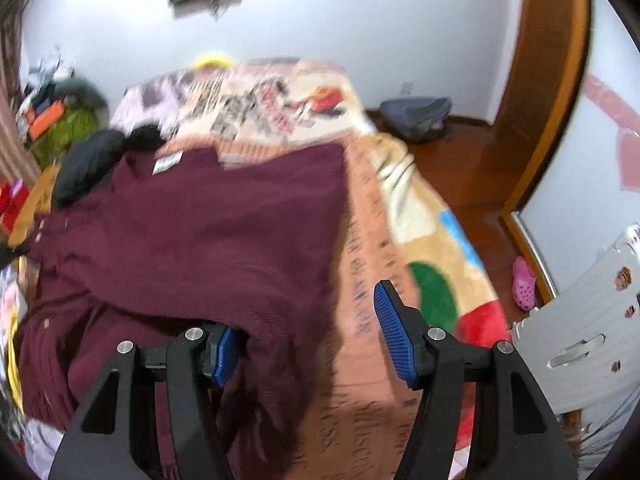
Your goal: Fold large clothes
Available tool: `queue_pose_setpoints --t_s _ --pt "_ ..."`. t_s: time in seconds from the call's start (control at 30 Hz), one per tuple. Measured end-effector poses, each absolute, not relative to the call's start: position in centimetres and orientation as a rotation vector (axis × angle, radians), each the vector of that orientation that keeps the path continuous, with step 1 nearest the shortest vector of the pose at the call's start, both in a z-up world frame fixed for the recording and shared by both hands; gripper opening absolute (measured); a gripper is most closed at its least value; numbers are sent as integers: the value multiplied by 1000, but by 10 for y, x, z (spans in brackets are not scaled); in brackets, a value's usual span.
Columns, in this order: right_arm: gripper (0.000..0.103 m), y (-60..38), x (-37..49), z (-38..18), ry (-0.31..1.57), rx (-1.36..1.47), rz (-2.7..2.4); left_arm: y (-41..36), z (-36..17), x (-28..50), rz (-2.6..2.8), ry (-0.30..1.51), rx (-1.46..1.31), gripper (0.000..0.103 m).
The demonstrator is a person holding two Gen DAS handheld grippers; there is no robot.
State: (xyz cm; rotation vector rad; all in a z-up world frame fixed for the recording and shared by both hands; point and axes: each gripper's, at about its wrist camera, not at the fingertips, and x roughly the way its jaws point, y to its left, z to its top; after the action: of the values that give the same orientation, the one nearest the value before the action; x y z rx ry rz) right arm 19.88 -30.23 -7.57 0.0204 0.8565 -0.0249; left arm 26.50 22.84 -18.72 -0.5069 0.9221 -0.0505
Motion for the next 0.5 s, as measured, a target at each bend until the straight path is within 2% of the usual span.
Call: queue_pose_setpoints --t_s 0.17,0.37,0.5 --pt "57 -330 196 -82 901 103 -49 213 -177 244 -79 931 -470 6" --pt "57 -332 180 -93 982 84 14 212 -232 230 -18 1103 -426 7" --pt "57 -333 168 -86 1004 62 80 201 -249 221 30 1156 -277 9"
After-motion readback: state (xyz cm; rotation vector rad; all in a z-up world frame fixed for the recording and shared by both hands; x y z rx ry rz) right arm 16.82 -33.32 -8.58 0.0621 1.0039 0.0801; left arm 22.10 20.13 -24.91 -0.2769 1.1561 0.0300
